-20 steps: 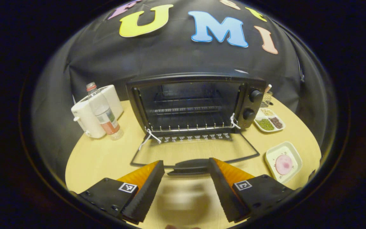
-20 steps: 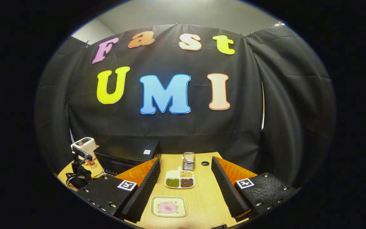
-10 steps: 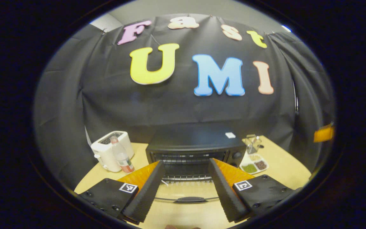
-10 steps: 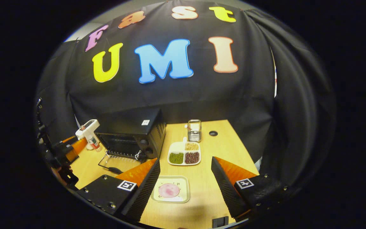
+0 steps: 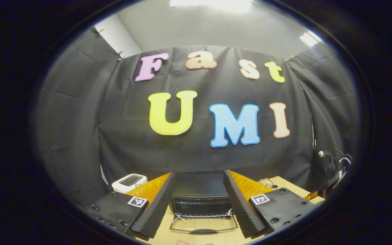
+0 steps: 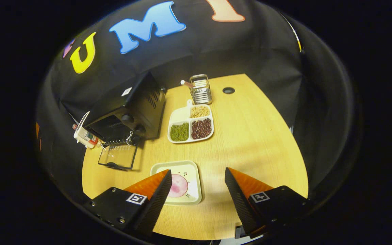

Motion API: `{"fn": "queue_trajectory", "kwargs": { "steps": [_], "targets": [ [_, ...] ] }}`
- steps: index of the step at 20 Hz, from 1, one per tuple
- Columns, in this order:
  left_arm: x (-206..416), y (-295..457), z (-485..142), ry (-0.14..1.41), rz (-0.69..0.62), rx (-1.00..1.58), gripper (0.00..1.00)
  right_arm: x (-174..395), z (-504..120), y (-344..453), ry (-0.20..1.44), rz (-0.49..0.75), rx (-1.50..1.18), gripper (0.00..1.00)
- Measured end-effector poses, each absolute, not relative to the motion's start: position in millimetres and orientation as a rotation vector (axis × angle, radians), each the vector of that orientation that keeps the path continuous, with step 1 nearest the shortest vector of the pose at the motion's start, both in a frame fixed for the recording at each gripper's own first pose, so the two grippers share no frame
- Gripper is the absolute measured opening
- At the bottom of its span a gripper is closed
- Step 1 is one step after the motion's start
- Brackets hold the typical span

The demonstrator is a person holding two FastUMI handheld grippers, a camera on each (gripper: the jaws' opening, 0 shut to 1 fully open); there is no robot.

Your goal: Open the electric oven with the left hand, put the food in, and close the electric oven.

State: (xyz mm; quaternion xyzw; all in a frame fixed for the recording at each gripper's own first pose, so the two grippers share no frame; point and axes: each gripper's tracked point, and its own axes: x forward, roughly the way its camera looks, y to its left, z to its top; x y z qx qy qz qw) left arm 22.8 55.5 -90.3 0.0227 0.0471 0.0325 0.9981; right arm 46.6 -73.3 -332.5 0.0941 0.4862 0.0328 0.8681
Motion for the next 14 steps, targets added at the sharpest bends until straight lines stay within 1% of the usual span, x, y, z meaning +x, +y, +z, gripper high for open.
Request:
{"fn": "queue_trajectory", "kwargs": {
  "steps": [2,9,10,11,13,14],
  "targets": [
    [18,63,-96,0.112,0.08,0.044,1.0,49,-356,-74,1.091,0.07,0.187,0.9],
    [5,101,-116,0.17,0.156,0.015,1.0,41,-422,-68,1.29,0.063,0.063,0.9],
    [4,107,-118,0.178,0.167,0.007,0.98,41,-429,-65,1.314,0.061,0.056,0.9],
    [3,112,-120,0.184,0.176,-0.001,0.96,42,-434,-65,1.332,0.053,0.042,0.81],
    [-1,122,-124,0.196,0.194,-0.018,0.92,44,-441,-61,1.356,0.049,0.032,0.81],
    [-2,125,-126,0.201,0.199,-0.024,0.91,44,-445,-59,1.368,0.05,0.02,0.83]
  ]
}}
